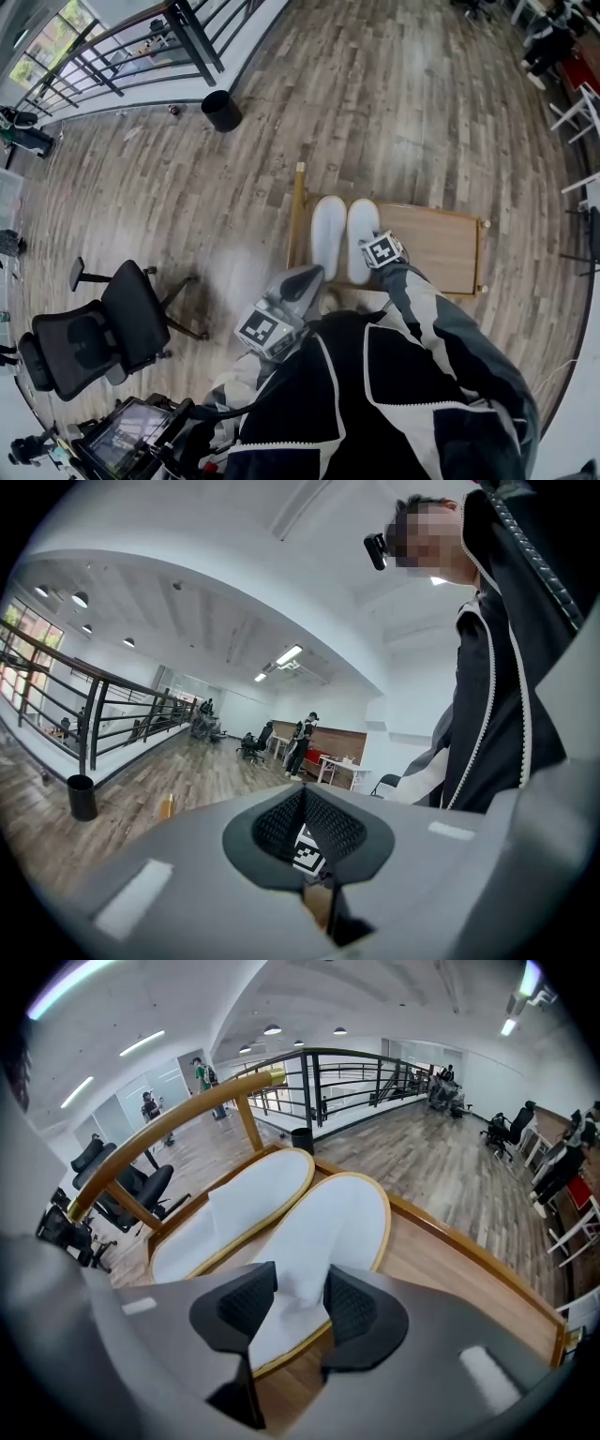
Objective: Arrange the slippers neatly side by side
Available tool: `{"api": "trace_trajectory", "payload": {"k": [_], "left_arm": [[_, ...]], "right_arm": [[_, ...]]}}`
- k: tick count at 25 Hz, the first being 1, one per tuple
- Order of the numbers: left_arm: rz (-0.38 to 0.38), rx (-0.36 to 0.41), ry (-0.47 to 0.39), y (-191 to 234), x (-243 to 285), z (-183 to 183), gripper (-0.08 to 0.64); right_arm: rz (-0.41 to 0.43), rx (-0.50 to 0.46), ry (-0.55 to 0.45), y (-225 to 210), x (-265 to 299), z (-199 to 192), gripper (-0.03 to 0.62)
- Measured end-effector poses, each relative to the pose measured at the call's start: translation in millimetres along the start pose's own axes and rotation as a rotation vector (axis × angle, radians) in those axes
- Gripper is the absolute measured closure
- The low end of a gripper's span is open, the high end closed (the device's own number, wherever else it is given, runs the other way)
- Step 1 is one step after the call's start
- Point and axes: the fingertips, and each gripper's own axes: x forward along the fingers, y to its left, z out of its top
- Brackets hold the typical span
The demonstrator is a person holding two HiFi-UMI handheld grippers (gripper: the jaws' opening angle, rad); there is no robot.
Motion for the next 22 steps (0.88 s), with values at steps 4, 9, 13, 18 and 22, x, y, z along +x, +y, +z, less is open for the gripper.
{"api": "trace_trajectory", "payload": {"k": [4, 9, 13, 18, 22], "left_arm": [[-0.044, 0.009, -0.021, -2.5, 8.4, -5.2, 0.540], [-0.093, 0.016, -0.035, -9.8, 19.9, -1.5, 0.540], [-0.118, 0.030, -0.049, -7.3, 33.0, 10.5, 0.540], [-0.173, 0.058, -0.064, -19.5, 53.3, 21.1, 0.540], [-0.211, 0.069, -0.072, -27.4, 59.8, 30.7, 0.540]], "right_arm": [[0.027, 0.099, -0.105, 0.5, -28.9, 7.1, 0.423], [0.157, 0.122, -0.395, 24.5, -108.0, 43.5, 0.453], [0.187, 0.002, -0.675, 50.6, -205.6, 87.4, 0.581], [0.149, -0.062, -0.893, 65.3, -298.2, 99.2, 0.588], [0.100, -0.063, -0.971, 67.7, -333.1, 93.0, 0.588]]}}
